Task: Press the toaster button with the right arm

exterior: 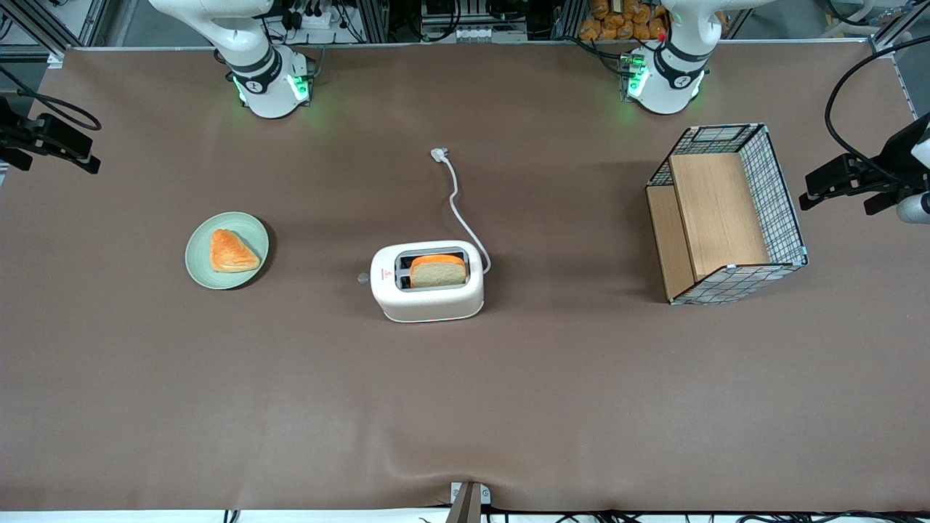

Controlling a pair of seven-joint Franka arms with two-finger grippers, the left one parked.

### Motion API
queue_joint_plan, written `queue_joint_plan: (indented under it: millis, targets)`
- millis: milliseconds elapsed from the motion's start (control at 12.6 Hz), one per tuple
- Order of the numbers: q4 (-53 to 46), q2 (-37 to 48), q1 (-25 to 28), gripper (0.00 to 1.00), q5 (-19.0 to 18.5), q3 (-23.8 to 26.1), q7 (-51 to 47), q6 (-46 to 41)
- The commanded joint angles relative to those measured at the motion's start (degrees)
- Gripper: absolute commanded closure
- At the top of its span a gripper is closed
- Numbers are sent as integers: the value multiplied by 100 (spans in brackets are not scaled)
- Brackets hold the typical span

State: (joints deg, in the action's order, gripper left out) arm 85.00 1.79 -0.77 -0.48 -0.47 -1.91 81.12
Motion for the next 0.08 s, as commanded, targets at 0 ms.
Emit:
queue_joint_plan:
  millis: [0]
  targets:
    - [-45,-21,-125,0,13,65,-73,-9]
